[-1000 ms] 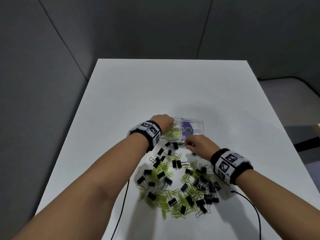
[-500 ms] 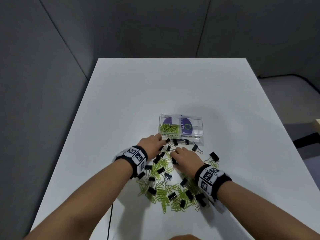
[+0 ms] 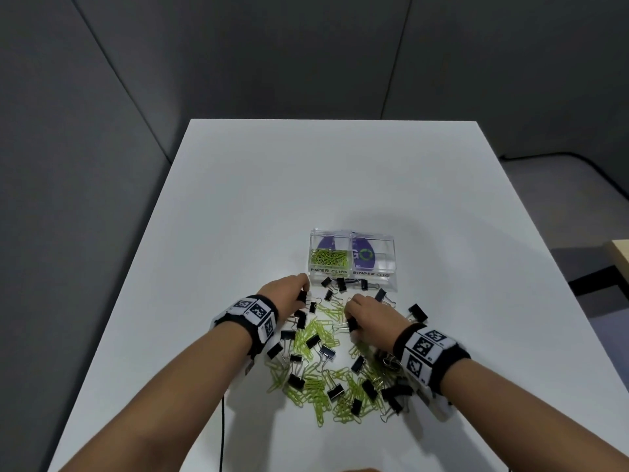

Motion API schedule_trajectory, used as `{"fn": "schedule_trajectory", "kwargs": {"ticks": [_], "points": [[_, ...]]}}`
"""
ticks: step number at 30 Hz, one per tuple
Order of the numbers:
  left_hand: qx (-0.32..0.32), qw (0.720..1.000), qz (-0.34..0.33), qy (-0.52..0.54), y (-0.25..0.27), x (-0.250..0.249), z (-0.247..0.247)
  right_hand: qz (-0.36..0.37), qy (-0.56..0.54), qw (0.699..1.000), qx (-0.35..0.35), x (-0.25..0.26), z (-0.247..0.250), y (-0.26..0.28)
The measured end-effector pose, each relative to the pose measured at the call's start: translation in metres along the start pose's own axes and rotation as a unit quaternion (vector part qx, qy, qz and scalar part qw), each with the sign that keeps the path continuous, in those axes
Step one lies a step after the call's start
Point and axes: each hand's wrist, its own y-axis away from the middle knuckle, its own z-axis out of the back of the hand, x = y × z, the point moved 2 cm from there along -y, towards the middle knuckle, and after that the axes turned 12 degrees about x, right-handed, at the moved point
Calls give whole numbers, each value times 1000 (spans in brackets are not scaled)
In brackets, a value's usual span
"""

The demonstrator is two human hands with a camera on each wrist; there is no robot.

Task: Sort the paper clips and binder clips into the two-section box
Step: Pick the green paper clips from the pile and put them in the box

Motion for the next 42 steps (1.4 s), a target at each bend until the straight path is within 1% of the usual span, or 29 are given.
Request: {"fn": "schedule_trajectory", "kwargs": {"ticks": [4, 7, 9, 11, 14, 16, 18, 20, 24, 28, 32, 34, 36, 38, 40, 42], "points": [[-14, 1000, 11, -2, 0, 1, 2, -2, 19, 1000, -5, 2, -8, 1], [-47, 998, 37, 26, 0, 1, 4, 4, 29, 1000, -8, 3, -10, 1], [-72, 996, 46, 16, 1, -2, 5, 6, 23, 1000, -9, 1, -8, 2], [-89, 995, 32, -17, 3, -8, 6, 3, 3, 1000, -28, -4, -2, 5], [-103, 992, -38, -56, 7, -21, 4, -16, -40, 997, -71, -17, 12, 8], [-86, 988, -92, -92, 8, -30, -3, -53, -63, 992, -97, -30, 21, 8], [-47, 980, -135, -141, 7, -38, -14, -97, -69, 986, -115, -41, 26, 7], [-22, 970, -152, -190, 5, -42, -24, -125, -62, 984, -109, -47, 26, 5], [-10, 965, -133, -226, 2, -39, -32, -131, -30, 986, -101, -42, 18, 1], [-9, 963, -132, -237, 4, -31, -35, -126, -41, 988, -74, -38, 10, -1], [-17, 966, -137, -219, 6, -31, -38, -57, -27, 997, -49, -36, 5, 2], [-14, 966, -145, -211, 7, -32, -39, -53, -34, 996, -62, -40, 4, 7], [-14, 961, -155, -227, 7, -35, -41, -77, -72, 991, -82, -47, 3, 11], [-19, 962, -145, -230, 5, -36, -43, -96, -101, 984, -109, -54, 5, 16], [-25, 968, -128, -217, 4, -38, -42, -103, -101, 980, -136, -58, 6, 20], [-19, 971, -117, -207, 1, -40, -41, -103, -78, 982, -136, -58, 6, 20]]}}
